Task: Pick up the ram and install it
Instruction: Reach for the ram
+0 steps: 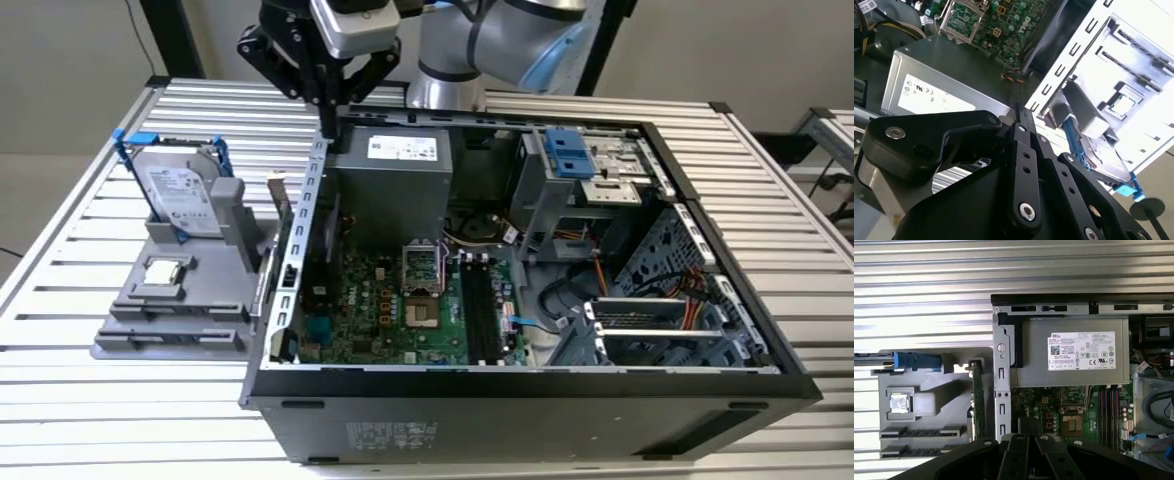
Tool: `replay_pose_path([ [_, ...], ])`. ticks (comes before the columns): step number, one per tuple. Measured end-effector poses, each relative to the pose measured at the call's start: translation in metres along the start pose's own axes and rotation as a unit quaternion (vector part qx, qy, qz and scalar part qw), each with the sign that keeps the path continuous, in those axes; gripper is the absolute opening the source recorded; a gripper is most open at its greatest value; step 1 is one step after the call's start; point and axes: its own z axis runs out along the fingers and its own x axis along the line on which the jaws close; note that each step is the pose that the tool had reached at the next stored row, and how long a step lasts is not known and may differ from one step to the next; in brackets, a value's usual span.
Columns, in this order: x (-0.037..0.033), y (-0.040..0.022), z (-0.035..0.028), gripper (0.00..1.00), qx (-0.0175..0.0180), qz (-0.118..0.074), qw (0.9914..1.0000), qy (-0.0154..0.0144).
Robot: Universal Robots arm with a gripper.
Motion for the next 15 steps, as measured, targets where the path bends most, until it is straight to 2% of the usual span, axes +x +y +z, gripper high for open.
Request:
replay_pose_path([
  [6, 0.0088, -0.0005, -0.0002, 0.00, -0.0002, -0.011, 0.99994, 0.0005],
  [15, 0.0201, -0.0011, -0.0004, 0.00, -0.0004, -0.018, 0.99983, 0.0009],
])
